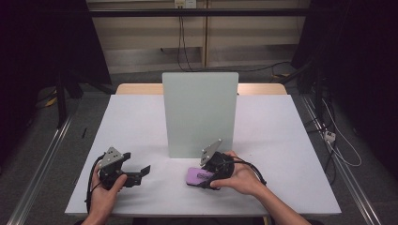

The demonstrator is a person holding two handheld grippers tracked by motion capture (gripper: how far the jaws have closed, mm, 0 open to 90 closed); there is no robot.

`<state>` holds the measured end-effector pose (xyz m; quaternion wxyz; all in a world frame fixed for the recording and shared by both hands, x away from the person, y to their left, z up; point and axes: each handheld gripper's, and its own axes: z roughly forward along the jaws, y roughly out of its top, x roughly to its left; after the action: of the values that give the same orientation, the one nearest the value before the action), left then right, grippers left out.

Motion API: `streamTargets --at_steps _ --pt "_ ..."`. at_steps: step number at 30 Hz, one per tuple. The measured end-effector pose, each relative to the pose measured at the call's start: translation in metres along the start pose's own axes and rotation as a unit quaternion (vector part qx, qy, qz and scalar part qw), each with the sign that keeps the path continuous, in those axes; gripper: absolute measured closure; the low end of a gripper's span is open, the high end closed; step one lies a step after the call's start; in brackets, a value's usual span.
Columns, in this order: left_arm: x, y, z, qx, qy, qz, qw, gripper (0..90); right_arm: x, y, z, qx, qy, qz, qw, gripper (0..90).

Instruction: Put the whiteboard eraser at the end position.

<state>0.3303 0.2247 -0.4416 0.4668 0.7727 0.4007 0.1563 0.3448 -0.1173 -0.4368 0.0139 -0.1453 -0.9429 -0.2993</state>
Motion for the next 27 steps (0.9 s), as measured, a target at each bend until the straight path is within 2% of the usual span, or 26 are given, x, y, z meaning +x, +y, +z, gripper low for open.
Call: streamTargets --at_steps 5,10,15,18,22,24,27 --pt "0.0 0.0002 0.0002 0.002 -0.001 0.005 1.0 4.8 -0.0004 -0.0009 0.0003 -0.003 0.001 0.006 1.0 41.0" --pt "0.0005 0.0002 -0.0002 -0.002 -0.003 0.0 1.0 4.8 -0.0025 -0.0025 0.0018 -0.004 0.008 0.011 0.9999 38.5" --pt "0.0005 0.0001 -0.001 -0.002 -0.003 -0.001 1.0 4.8 -0.0028 -0.0031 0.0016 -0.007 0.001 0.014 0.9999 32.0" --pt "0.0003 0.0001 -0.0014 -0.003 -0.001 -0.002 1.0 4.9 -0.0034 -0.003 0.0018 -0.008 -0.001 0.024 0.9997 20.0" --pt "0.0005 0.0001 -0.0012 -0.001 -0.003 -0.001 1.0 4.9 -0.0044 -0.0035 0.0001 -0.015 -0.002 0.029 0.9995 14.2" --pt "0.0003 0.0002 -0.0008 -0.001 -0.004 -0.001 1.0 5.0 -0.0039 -0.0032 -0.0009 -0.018 -0.01 0.033 0.9993 11.7" --pt "0.0005 0.0005 -0.0006 -0.001 -0.005 0.001 1.0 5.0 -0.0037 -0.0029 -0.0033 -0.028 -0.013 0.035 0.9989 10.4"
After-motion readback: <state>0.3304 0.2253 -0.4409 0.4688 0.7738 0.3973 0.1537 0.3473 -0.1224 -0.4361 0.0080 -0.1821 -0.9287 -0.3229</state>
